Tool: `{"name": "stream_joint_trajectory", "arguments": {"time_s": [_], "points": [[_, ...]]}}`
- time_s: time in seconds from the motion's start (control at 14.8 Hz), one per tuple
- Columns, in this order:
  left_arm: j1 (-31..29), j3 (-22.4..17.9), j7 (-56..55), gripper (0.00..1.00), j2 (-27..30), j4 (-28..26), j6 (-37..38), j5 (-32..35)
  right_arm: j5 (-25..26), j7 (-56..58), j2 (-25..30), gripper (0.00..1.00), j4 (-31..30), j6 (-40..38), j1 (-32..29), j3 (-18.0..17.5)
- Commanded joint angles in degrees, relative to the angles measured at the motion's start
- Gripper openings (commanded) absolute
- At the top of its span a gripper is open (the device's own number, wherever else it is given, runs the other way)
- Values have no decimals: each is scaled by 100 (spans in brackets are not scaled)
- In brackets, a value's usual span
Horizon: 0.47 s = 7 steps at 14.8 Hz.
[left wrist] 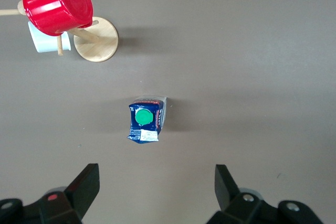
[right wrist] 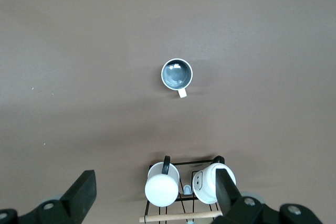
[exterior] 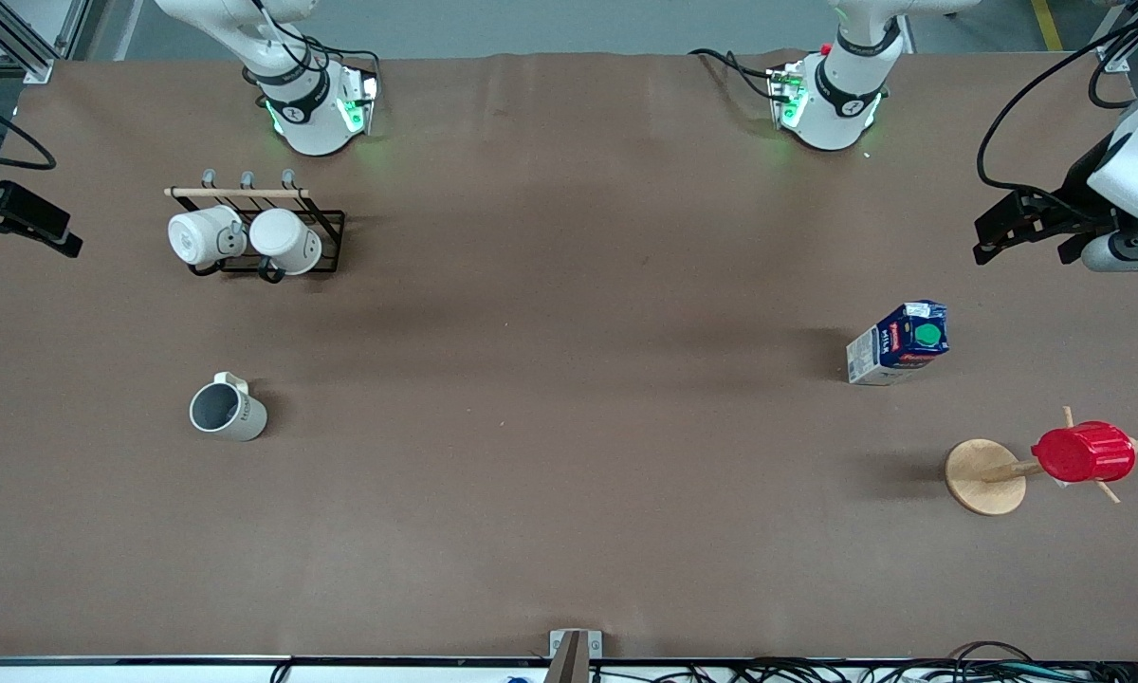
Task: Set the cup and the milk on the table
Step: 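Reach the right gripper to the grey mug while the left gripper reaches the milk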
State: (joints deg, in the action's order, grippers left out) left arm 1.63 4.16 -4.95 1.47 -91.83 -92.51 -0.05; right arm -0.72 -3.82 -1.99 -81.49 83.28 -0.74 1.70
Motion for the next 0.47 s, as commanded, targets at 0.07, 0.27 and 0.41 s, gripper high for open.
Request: {"name": "stream_joint_trajectory", "arguments": {"time_s": [0.07,0.27,0.41], "points": [[4,-3,-6,97,-50,-19,-101,-57,54,39,5,100,19,-49,-22,-29],[4,-3,-41,97,-121,51,-110,-83,54,39,5,100,19,-49,-22,-29],[4,-3,-6,97,-156,42,-118,-75,54,39,5,100,19,-40,-31,-29]]}}
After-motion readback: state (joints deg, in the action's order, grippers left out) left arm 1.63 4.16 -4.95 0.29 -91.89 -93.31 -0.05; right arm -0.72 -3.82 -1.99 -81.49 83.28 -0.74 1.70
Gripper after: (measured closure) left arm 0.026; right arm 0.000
